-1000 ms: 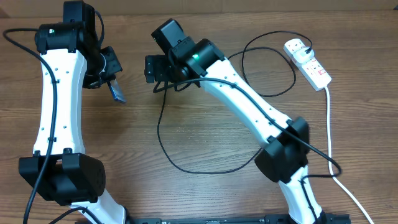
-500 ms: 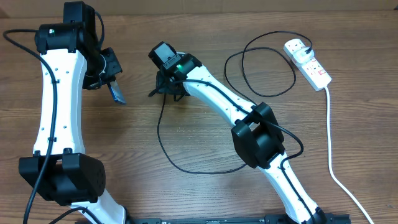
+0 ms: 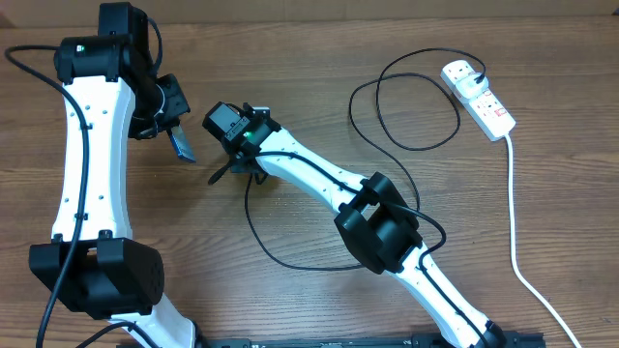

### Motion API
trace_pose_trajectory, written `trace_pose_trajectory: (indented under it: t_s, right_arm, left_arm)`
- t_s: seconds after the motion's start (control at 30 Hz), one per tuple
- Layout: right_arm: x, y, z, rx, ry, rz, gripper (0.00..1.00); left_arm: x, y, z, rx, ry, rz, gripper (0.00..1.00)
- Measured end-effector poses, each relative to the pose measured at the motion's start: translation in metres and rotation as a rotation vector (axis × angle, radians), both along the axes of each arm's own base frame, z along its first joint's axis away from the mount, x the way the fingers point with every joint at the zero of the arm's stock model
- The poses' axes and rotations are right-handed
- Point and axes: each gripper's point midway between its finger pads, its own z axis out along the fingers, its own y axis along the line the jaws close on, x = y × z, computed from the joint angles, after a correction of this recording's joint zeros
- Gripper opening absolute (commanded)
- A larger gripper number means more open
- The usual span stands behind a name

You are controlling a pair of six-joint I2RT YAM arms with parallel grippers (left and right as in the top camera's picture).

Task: Plug charger to phone and switch on socket

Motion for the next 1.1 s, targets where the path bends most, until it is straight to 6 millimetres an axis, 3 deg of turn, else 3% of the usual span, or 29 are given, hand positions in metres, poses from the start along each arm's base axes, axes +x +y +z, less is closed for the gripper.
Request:
trace_pose_trajectory:
  t_s: [0.07,0.23,0.43,0.6,0.83,0.97,1.1]
  right_arm:
    - [0.001,-0.006,-0.001,-0.015,0.002,-0.014,0.51]
    - [0.004,-0.027,-0.003,-0.057,0.026,-0.065,0.28]
    - [-0.008,-0.052,-0.004,-0.124,0.1,-0.135,0.24]
    - [-0.029,-0.08,-0.003,-0.218,0.197,-0.178,0.07]
    - [-0.059,-0.104,-0.003,-0.298,0.34,-0.194,0.04]
    - [-0.086,-0.125,-0.001,-0.398,0.454,-0.198,0.04]
    - [-0.095,-0.133,-0.001,-0.436,0.493,-0.199,0.04]
  left_arm:
    - [0.0,0.0,0.0,0.0,0.0,0.0,0.04]
    - [0.0,0.0,0.0,0.0,0.001,0.0,0.04]
    - [-0.001,0.0,0.0,0.0,0.003,0.0,0.04]
    - [-0.003,0.0,-0.001,-0.001,0.012,0.0,0.04]
    - [-0.004,-0.001,-0.001,-0.007,0.016,-0.001,0.04]
    - [-0.005,-0.002,-0.001,-0.012,0.021,-0.002,0.04]
    - [-0.005,-0.003,-0.001,-0.015,0.022,-0.003,0.04]
